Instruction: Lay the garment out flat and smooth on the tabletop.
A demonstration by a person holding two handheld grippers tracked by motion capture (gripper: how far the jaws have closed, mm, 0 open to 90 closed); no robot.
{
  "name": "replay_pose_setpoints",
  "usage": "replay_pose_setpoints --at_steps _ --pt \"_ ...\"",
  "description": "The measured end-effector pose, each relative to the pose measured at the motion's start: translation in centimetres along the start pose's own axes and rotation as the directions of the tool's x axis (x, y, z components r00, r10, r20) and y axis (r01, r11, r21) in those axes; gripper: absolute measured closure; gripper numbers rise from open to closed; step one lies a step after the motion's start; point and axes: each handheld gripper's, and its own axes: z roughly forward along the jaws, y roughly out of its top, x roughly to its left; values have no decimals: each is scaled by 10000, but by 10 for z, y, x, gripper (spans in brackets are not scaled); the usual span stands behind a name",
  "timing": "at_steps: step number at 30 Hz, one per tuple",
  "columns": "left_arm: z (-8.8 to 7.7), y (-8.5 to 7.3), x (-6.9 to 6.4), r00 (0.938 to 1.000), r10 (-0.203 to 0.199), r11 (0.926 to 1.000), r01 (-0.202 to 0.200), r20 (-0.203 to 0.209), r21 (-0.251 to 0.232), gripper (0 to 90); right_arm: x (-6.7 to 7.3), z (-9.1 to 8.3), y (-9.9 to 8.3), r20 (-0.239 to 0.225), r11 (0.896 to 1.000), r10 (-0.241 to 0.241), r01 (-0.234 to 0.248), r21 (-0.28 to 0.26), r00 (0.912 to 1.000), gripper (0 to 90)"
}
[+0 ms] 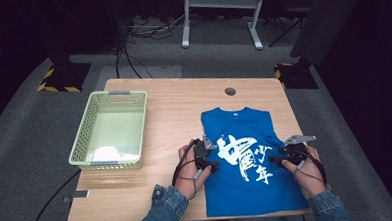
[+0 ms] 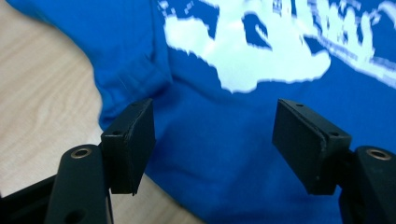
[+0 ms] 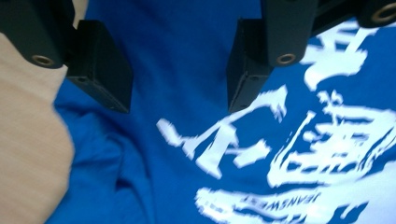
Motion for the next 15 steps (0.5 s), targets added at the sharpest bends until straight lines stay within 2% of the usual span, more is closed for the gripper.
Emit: replay_pose_setpoints --at_steps 2,5,7,15 --pt "0 -2 1 10000 63 9999 -63 -12 -94 300 0 -1 -3 -75 10000 33 -33 -62 10000 416" --pt "-3 -4 2 9998 168 9998 -167 -50 51 313 3 -5 -7 -80 10000 57 -57 -10 10000 418" --pt "-4 -5 1 9999 89 9999 -88 -71 54 313 6 -7 -10 -76 10000 60 -60 1 10000 418" --pt "-13 -12 -6 9999 157 9993 -155 -60 335 319 26 -18 -25 -130 10000 -9 8 -86 9999 416"
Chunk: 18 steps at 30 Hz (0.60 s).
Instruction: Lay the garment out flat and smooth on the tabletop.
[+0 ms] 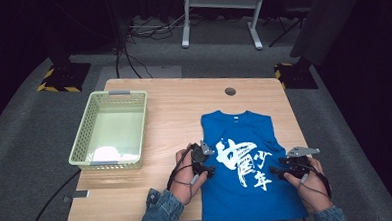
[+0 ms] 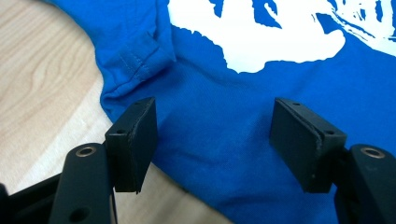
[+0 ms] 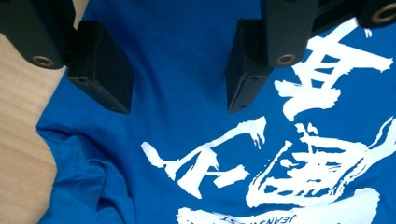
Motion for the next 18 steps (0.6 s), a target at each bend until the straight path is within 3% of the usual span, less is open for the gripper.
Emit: replay_pose_setpoints --at_steps 11,18 --pt "-14 -16 -22 9998 119 9998 -122 182 153 315 21 -17 -19 -71 9999 -102 102 106 9999 416" --pt "-18 -10 -26 9994 248 9996 -250 242 101 298 26 -26 -23 -181 9998 -73 69 -182 9998 405"
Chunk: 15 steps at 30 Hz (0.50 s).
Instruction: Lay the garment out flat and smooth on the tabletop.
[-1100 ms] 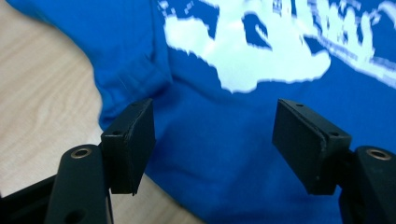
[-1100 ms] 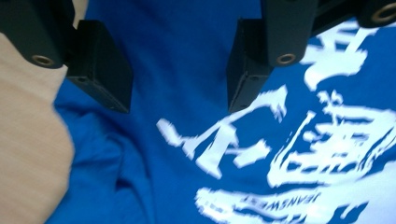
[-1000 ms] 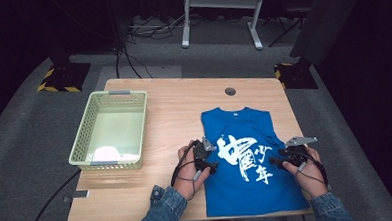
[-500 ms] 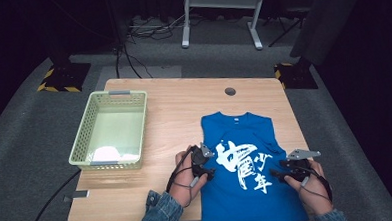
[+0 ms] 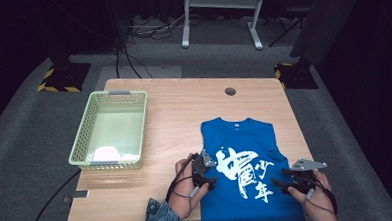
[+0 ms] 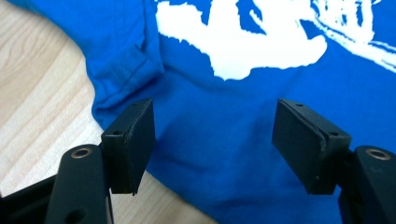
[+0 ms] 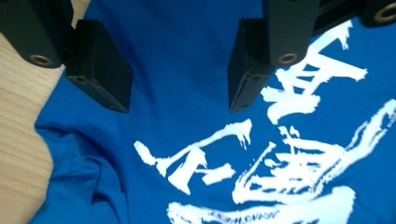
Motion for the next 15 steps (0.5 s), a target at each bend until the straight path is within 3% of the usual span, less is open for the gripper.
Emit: replay_pose_setpoints --at_steps 10,15 --pt "-5 18 4 9997 120 9998 -124 -194 -176 301 0 -13 -1 137 9992 142 -137 -387 9998 403" --pt "-5 27 10 9999 44 9989 -48 -96 -461 315 -1 -18 -5 243 9989 239 -229 -401 9994 413"
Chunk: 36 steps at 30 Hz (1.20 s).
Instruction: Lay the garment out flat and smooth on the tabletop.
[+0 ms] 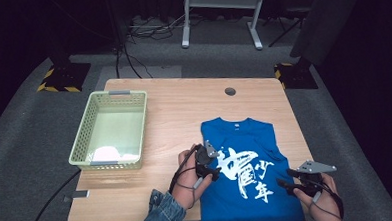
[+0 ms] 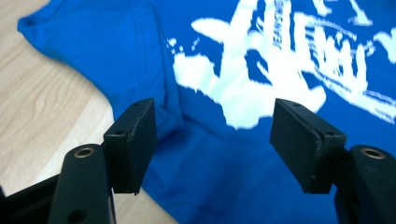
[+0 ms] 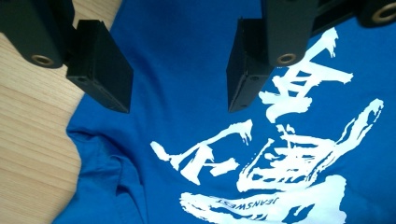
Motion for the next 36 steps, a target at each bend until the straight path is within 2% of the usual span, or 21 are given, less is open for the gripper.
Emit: replay_pose_setpoints --at_steps 15,22,27,30,32,36 --pt "9 25 12 9992 96 9999 -99 -386 -70 338 0 -10 -2 -33 9996 109 -110 -243 9999 427" --pt "13 33 21 9981 -252 9990 230 -561 -380 283 -1 -10 -3 -45 9994 183 -184 -294 9998 428" --pt "17 42 25 9984 -173 9987 147 -530 -478 308 -1 -12 -7 12 9990 304 -303 -317 9995 428" --pt "20 48 25 9982 -295 9981 266 -513 -564 337 -2 -15 -10 70 9987 404 -402 -301 9992 431" --pt "21 52 24 9977 -528 9964 498 -428 -688 347 -2 -17 -13 84 9986 447 -444 -294 9990 434" --pt "26 57 23 9979 -536 9965 511 -363 -655 395 -3 -21 -14 106 9980 513 -508 -382 9986 435"
